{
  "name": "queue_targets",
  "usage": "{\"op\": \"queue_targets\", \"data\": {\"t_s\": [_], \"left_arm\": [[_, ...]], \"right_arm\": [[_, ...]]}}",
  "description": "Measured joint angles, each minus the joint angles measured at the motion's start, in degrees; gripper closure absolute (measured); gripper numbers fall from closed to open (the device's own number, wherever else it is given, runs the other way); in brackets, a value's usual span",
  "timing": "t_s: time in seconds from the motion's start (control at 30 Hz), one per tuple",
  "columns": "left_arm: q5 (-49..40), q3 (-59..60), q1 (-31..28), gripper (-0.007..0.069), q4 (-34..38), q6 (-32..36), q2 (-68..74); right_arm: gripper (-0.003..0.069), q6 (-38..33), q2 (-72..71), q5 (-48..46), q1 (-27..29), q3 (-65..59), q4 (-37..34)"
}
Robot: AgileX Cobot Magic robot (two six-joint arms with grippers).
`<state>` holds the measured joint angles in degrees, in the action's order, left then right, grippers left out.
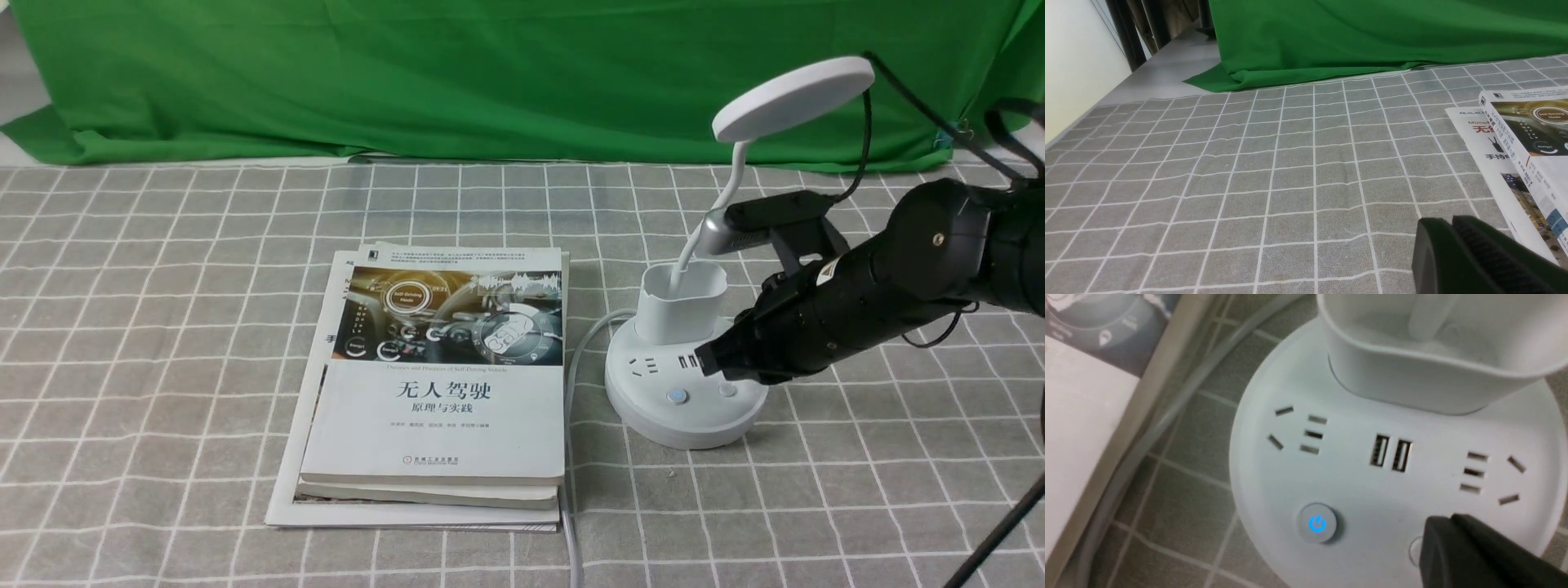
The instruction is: Turn on the desk lamp on the grey coffee tablecloth with your hand.
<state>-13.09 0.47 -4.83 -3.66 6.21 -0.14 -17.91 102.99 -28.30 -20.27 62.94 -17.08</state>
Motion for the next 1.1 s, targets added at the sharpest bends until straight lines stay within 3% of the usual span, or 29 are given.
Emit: {"op": "queue_targets", "data": {"t_s": [0.33, 0.7, 1.1], "left_arm": [[0.0, 0.0, 0.0, 0.0606, 0.0, 0.0, 0.0], [0.0, 0.0, 0.0, 0.0606, 0.0, 0.0, 0.0], [0.0, 0.0, 0.0, 0.0606, 0.0, -0.1, 0.0]], "right_arm": [[0.0625, 0.0, 2.2, 2.1, 0.0, 0.5, -0.7], [0.0625, 0.0, -4.9, -0.3, 0.0, -1.1, -0.3], [0.0625, 1.6, -31.7, -0.7, -0.5, -20.3, -0.2]]}}
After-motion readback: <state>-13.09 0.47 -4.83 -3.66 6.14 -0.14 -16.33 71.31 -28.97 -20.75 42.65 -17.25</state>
